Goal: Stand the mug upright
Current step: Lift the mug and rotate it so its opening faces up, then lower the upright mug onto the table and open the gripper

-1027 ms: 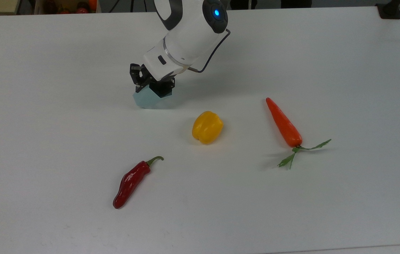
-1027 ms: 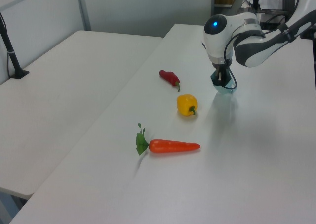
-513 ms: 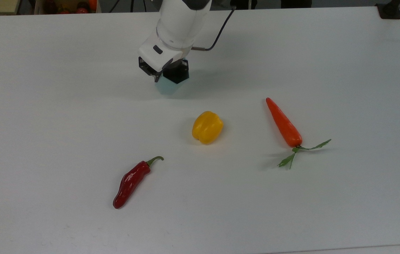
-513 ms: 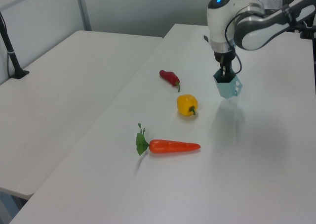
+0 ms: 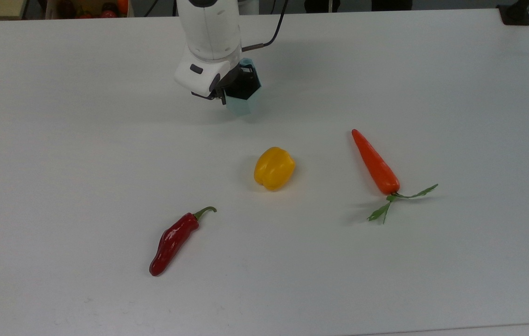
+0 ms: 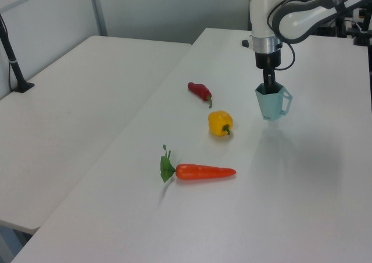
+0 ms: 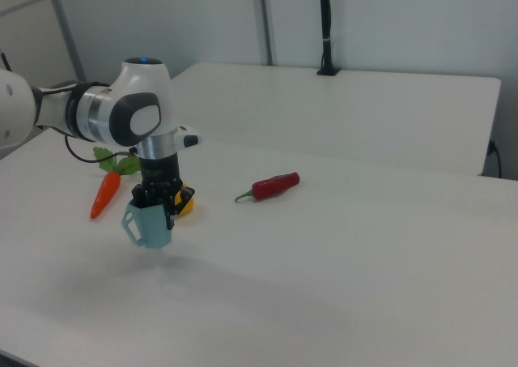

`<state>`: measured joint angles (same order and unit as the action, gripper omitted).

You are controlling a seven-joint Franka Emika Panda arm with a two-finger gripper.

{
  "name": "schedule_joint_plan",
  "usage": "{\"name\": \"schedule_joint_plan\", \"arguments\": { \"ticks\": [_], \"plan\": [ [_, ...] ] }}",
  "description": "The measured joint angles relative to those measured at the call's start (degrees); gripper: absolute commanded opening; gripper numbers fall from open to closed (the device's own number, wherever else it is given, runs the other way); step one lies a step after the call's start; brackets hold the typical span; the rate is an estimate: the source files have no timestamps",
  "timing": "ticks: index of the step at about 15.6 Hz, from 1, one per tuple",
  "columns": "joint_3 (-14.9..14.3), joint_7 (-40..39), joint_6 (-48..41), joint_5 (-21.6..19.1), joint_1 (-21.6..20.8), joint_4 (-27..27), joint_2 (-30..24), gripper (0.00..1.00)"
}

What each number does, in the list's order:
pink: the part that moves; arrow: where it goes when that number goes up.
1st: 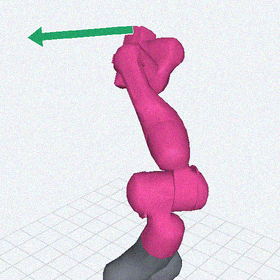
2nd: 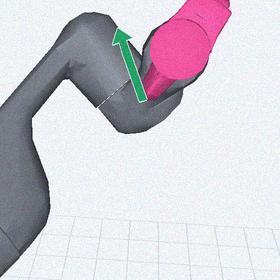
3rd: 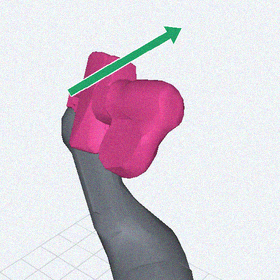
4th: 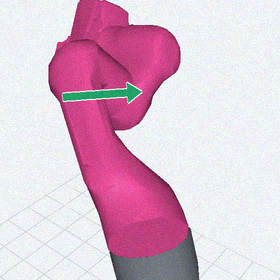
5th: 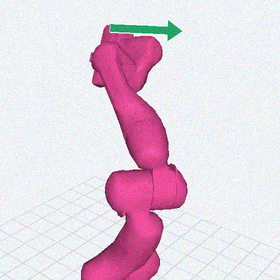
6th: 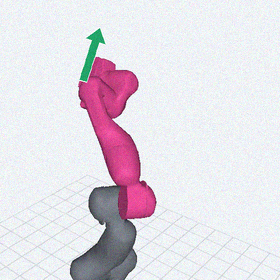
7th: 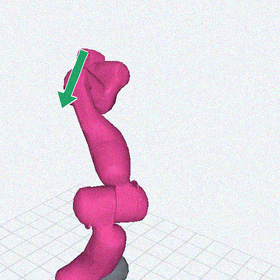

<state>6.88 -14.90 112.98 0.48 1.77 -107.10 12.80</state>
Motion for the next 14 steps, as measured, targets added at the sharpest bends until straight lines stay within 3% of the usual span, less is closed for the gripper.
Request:
{"name": "schedule_joint_plan", "arguments": {
  "ticks": [6, 11, 13, 14],
  "plan": [
    [0.0, -0.9, 10.3, -0.7, 0.3, -4.7, 0.2, 0.00],
    [0.0, -2.1, 12.2, -0.6, 0.0, -6.5, 0.4, 0.03],
    [0.0, -2.6, 12.2, -0.6, -0.2, -6.5, 0.5, 0.24],
    [0.0, -2.6, 12.3, -0.6, -0.3, -6.5, 0.5, 0.43]
  ]
}}
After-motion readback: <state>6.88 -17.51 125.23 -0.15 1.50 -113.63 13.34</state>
